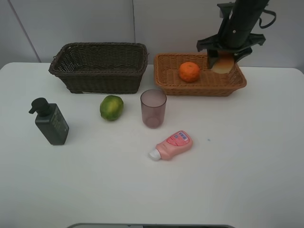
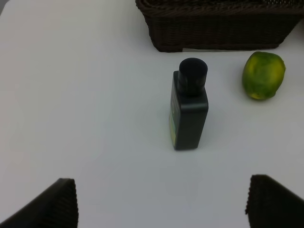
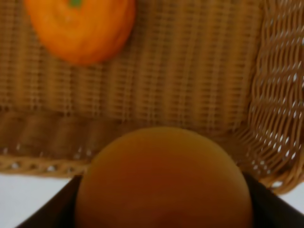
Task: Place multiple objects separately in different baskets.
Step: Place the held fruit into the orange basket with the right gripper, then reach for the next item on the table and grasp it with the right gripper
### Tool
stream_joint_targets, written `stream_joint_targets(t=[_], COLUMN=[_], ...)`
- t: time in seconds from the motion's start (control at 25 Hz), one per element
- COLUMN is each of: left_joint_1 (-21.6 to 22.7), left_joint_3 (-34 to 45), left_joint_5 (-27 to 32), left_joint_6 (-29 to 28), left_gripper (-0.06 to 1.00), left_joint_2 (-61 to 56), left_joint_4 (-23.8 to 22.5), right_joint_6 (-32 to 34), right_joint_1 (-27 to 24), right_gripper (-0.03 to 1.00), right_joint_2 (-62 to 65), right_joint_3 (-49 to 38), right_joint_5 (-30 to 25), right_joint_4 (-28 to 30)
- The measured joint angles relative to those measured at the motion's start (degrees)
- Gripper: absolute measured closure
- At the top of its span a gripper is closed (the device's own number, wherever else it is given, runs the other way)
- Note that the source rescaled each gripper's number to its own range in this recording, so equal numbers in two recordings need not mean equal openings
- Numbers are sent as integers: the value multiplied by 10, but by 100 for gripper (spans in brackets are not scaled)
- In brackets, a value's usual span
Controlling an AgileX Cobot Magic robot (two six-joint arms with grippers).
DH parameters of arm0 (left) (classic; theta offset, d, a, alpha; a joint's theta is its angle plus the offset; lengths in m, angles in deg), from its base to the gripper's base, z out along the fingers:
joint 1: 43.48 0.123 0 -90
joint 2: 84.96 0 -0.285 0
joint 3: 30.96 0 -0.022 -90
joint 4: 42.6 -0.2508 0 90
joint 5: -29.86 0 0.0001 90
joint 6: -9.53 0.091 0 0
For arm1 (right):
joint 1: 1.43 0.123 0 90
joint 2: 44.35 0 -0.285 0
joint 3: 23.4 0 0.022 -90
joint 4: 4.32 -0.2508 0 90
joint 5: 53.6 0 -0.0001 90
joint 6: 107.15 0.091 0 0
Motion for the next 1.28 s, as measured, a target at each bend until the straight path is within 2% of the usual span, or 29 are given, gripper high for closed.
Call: stream_joint_targets(t=[0.28, 0.64, 0.92, 1.0, 1.08, 1.12, 1.2, 1.28], left_joint_1=[0, 0, 0, 0, 0, 0, 0, 0], left_joint_3=[0, 0, 0, 0, 0, 0, 0, 0], left_joint_5=[0, 0, 0, 0, 0, 0, 0, 0], left_joint_6=[0, 0, 0, 0, 0, 0, 0, 0], left_gripper=[3, 3, 3, 3, 3, 3, 3, 3], left_joint_2=[0, 0, 0, 0, 0, 0, 0, 0], left_joint_4=[0, 0, 0, 0, 0, 0, 0, 0], right_joint_6=[-19, -4, 5, 5, 5, 5, 5, 5], right_joint_1=[-14, -21, -21, -21, -21, -21, -21, -21], right_gripper=[78, 78, 77, 58, 31, 22, 10, 7], right_joint_2=[-76, -132, -139, -139, -139, -139, -139, -137], right_joint_3=[63, 66, 66, 66, 66, 66, 66, 66], right_joint_5=[13, 69, 90, 90, 91, 91, 91, 91], right_joint_4=[9, 0, -2, -2, -1, 0, 2, 2])
